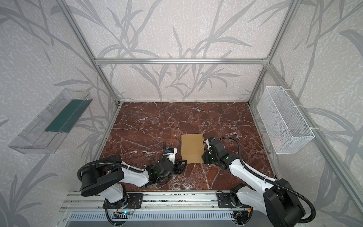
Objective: Fold the paper box
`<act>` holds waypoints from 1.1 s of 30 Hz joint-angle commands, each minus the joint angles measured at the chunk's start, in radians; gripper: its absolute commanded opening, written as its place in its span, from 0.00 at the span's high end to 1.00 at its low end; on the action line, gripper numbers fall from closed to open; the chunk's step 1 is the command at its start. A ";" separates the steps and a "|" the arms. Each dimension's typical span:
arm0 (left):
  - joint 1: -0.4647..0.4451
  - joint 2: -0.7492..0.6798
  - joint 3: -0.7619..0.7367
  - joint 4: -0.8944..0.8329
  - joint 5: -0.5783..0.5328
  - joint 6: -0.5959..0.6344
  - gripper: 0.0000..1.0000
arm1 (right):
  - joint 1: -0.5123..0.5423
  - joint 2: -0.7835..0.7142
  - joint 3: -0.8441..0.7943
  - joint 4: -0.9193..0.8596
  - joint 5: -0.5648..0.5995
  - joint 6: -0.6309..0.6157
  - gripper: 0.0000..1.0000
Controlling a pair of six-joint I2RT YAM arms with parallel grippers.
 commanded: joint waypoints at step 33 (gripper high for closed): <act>-0.012 -0.199 -0.012 -0.216 -0.099 0.084 0.53 | -0.004 -0.029 -0.021 -0.020 -0.026 0.020 0.66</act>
